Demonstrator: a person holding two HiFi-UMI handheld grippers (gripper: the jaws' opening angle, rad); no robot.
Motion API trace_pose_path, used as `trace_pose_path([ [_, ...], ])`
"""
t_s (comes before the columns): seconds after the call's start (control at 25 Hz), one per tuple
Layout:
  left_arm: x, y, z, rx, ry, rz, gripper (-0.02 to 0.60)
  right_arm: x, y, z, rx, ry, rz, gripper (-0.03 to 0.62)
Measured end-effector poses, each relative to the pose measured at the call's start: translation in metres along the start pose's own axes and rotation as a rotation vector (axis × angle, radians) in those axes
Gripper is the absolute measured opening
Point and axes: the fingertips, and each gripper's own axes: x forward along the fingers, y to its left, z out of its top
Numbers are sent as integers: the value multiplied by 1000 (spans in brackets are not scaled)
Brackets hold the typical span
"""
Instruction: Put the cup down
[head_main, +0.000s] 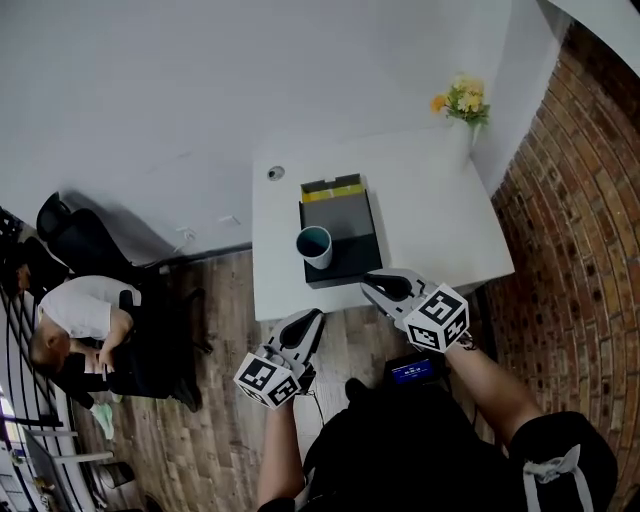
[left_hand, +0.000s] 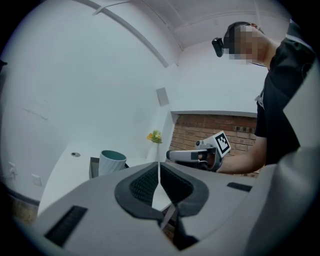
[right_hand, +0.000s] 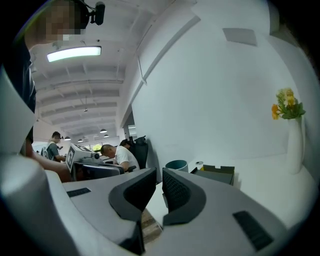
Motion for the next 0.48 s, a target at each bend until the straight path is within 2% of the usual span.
trace_pose_path([
  [0.28,11,-16,7,9,-11,-37,9,-12,15,11,44,-18,33,17],
  [0.48,8,-21,6,3,-17,-40,8,-11,16,8,103,-30,42,14],
])
